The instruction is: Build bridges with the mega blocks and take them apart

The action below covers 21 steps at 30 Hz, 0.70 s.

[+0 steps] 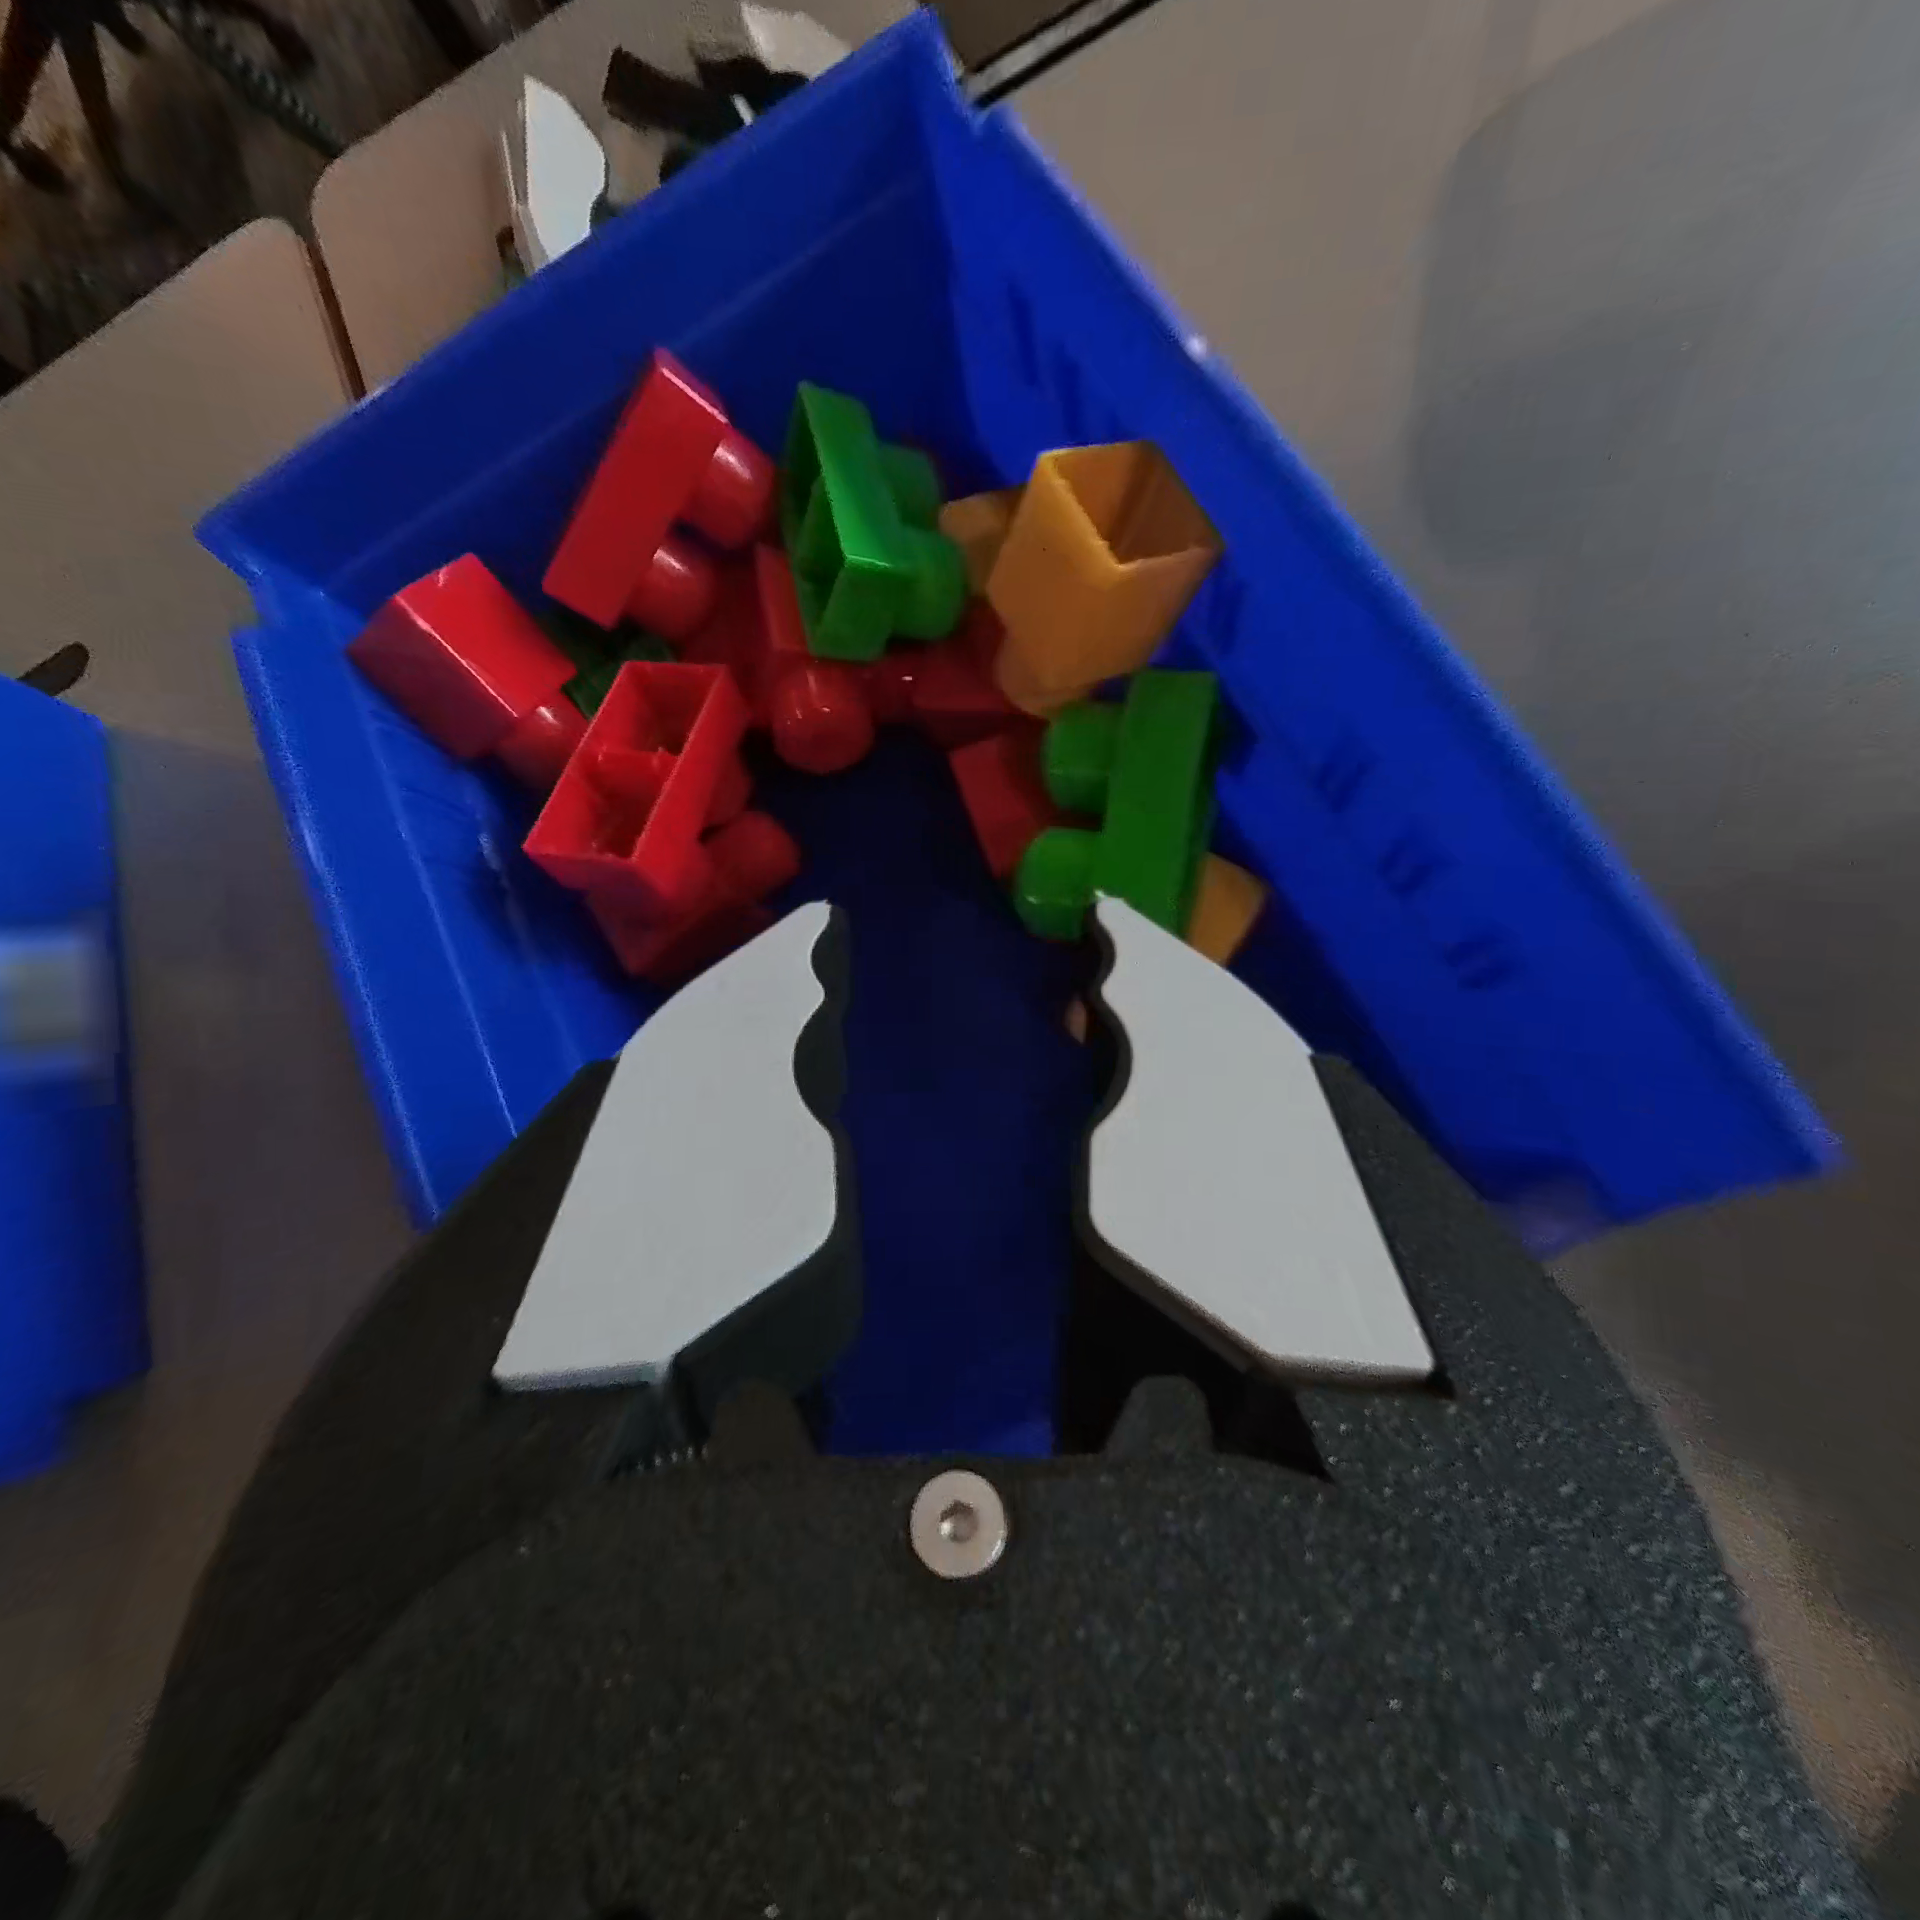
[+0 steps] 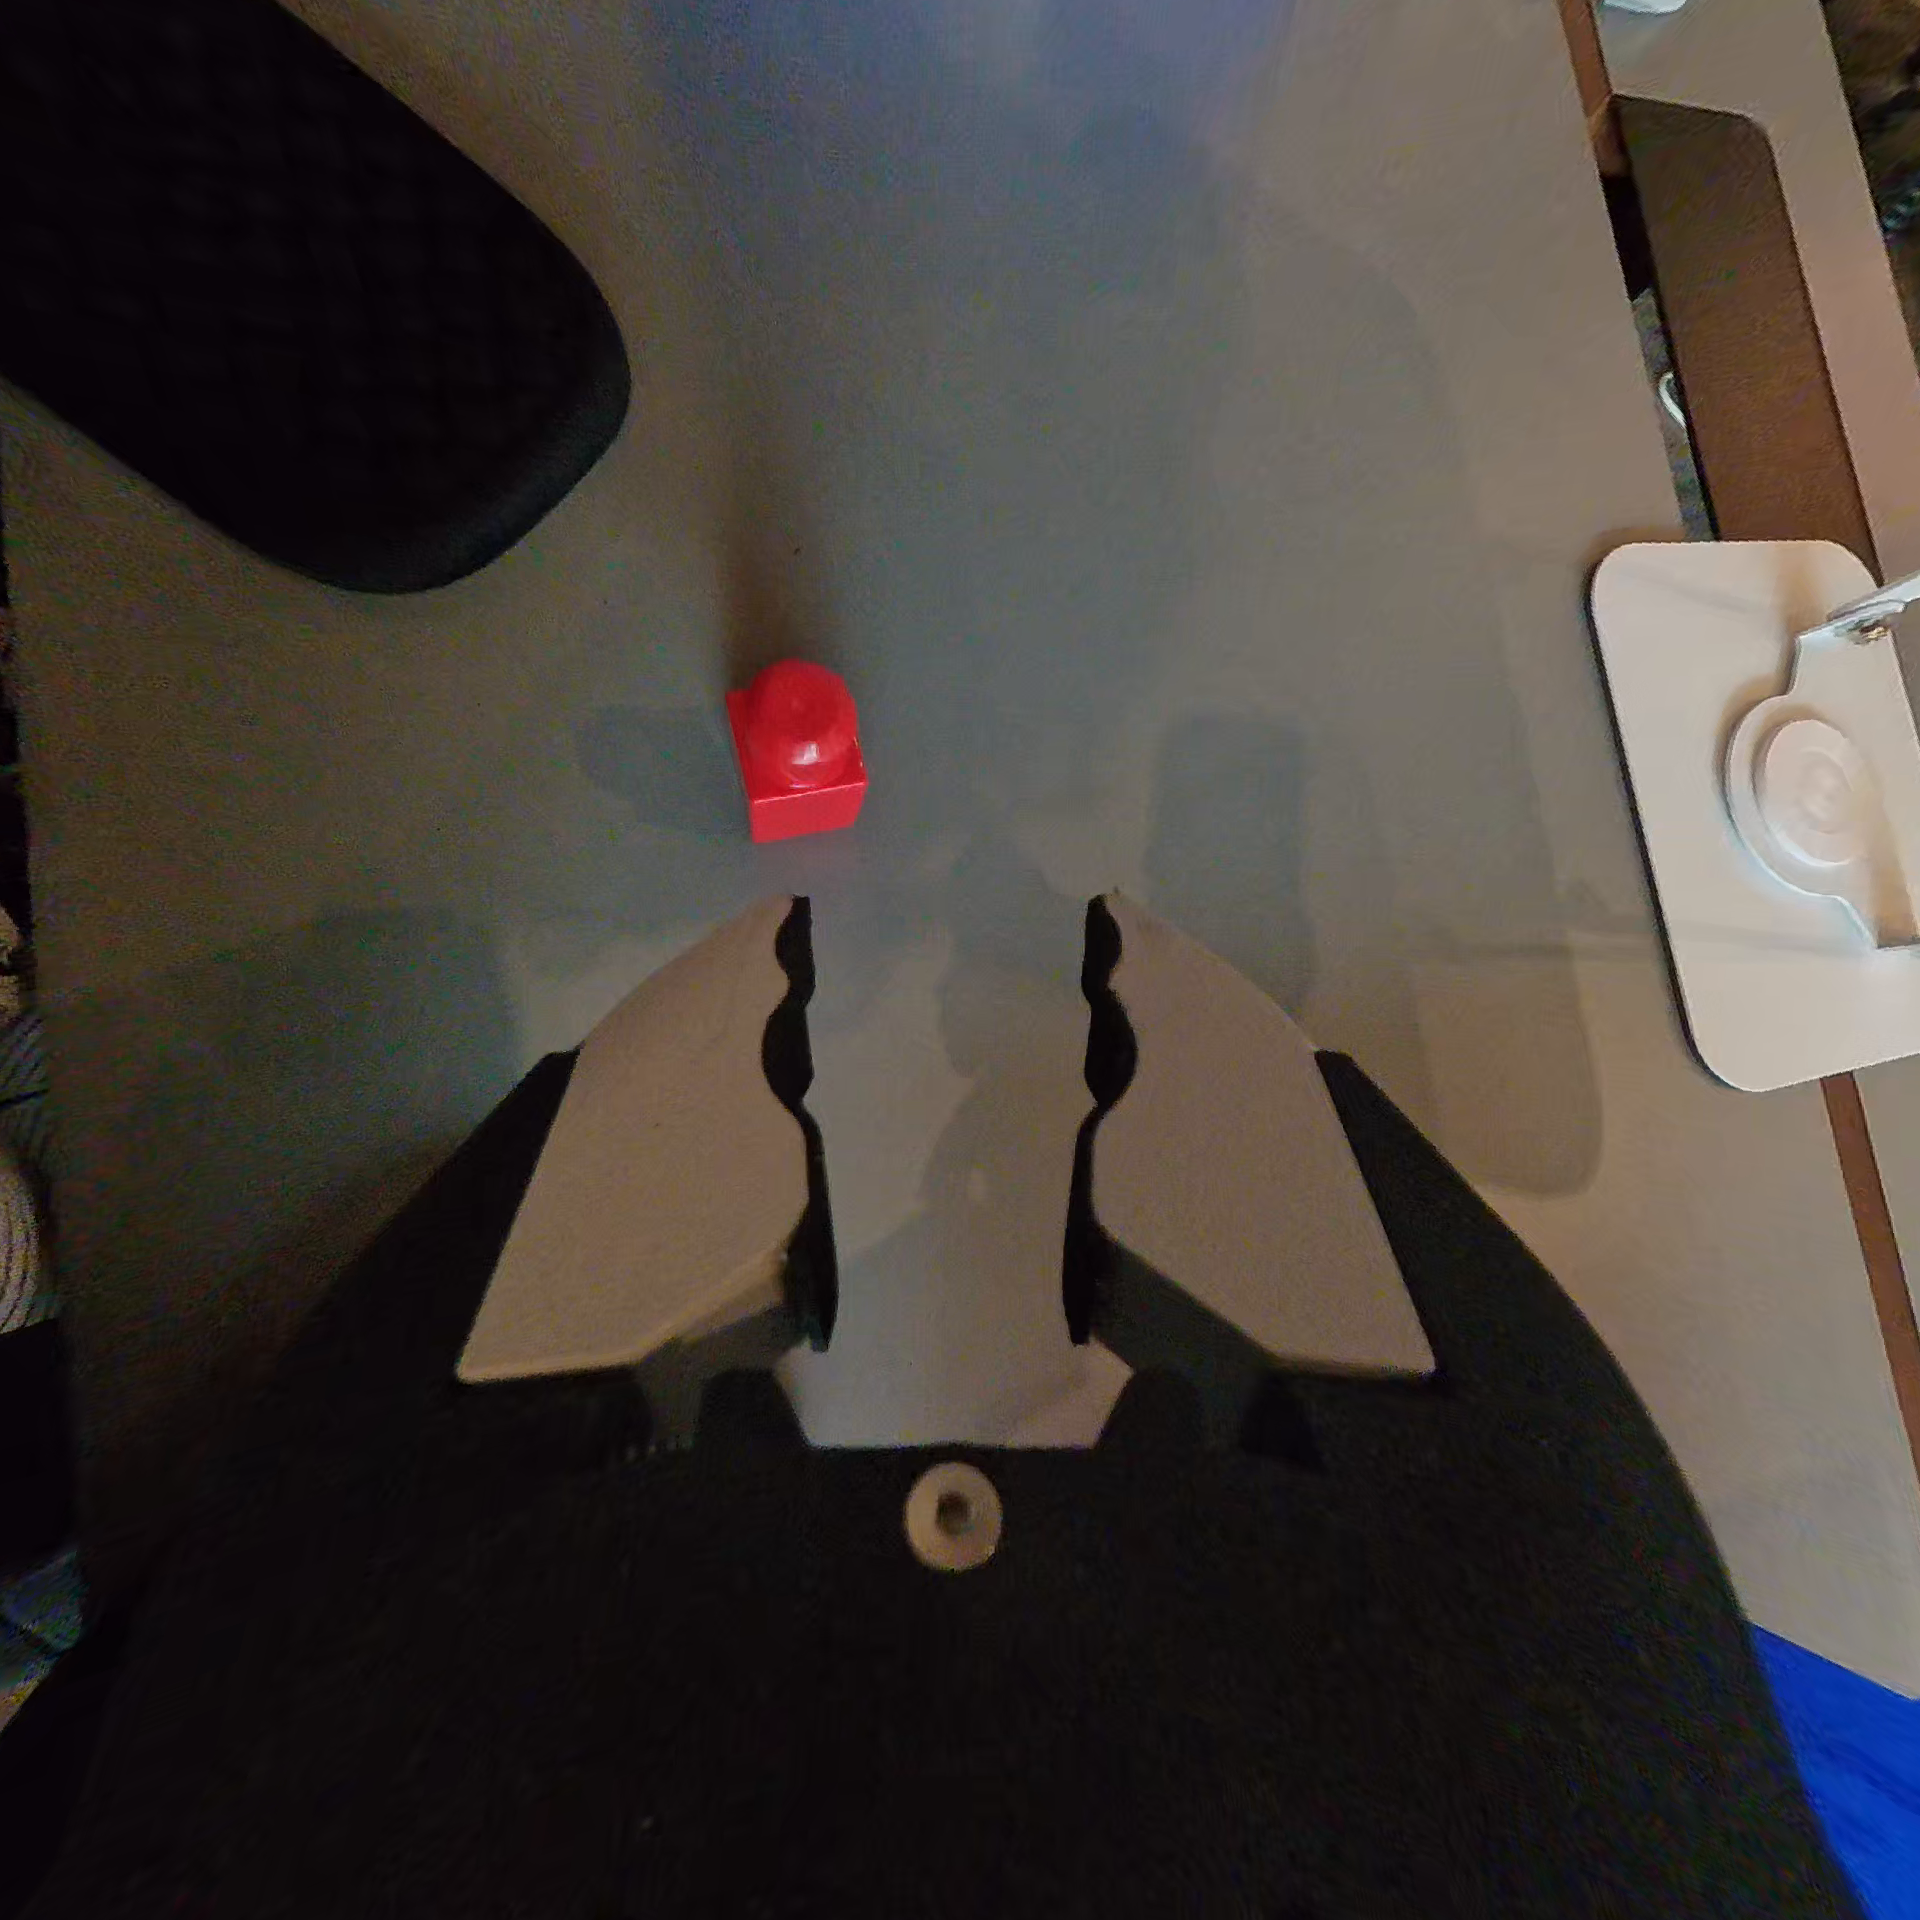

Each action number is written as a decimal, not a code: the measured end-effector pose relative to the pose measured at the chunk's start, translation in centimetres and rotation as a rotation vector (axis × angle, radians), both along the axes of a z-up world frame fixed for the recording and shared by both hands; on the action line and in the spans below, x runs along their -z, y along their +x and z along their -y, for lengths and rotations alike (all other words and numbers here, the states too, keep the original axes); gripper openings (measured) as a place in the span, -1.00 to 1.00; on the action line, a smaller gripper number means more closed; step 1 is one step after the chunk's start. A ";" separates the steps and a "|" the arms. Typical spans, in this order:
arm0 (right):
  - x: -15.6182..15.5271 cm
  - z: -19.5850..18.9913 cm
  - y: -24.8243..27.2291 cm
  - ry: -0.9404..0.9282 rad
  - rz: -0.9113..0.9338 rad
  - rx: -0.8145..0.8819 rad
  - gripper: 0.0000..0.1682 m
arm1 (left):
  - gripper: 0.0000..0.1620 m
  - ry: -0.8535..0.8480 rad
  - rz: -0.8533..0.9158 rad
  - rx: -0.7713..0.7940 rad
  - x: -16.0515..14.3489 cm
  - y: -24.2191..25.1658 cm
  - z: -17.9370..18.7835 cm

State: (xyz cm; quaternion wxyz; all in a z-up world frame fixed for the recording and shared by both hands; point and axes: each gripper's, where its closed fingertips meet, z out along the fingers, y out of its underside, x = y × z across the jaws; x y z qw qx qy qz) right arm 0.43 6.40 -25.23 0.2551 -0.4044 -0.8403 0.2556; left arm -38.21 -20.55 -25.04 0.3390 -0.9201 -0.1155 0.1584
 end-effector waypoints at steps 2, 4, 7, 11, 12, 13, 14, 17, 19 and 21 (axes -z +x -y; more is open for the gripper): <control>0.0 -0.2 0.0 -0.002 -0.005 0.004 -0.41 | -0.50 -0.024 -0.029 -0.008 1.1 -1.5 -0.9; -0.1 -0.4 0.0 -0.010 -0.012 0.008 -0.41 | -0.50 -0.037 -0.042 -0.014 2.2 -2.6 -2.0; -0.2 -0.6 0.1 -0.010 -0.021 0.012 -0.41 | -0.50 -0.028 -0.038 -0.064 3.7 -4.1 -3.4; -0.3 -0.8 0.1 -0.020 -0.032 0.014 -0.41 | -0.52 -0.036 -0.086 -0.092 4.6 -6.0 -4.2; -0.4 -0.9 0.1 -0.022 -0.035 0.013 -0.41 | -0.53 -0.031 -0.110 -0.088 4.6 -6.4 -4.4; -0.4 -0.9 0.2 -0.022 -0.037 0.013 -0.41 | -0.53 -0.030 -0.131 -0.091 4.5 -6.8 -4.5; -0.4 -1.0 0.2 -0.022 -0.038 0.014 -0.41 | -0.53 -0.032 -0.154 -0.087 4.5 -7.1 -4.6; -0.6 -1.0 0.3 -0.025 -0.043 0.012 -0.41 | -0.53 -0.062 -0.215 -0.045 4.6 -7.6 -4.9; -0.7 -1.1 0.3 -0.027 -0.047 0.014 -0.41 | -0.52 -0.108 -0.248 -0.021 5.0 -7.7 -4.8; -0.8 -1.3 0.3 -0.029 -0.053 0.020 -0.41 | -0.50 -0.141 -0.254 -0.004 5.6 -7.7 -4.9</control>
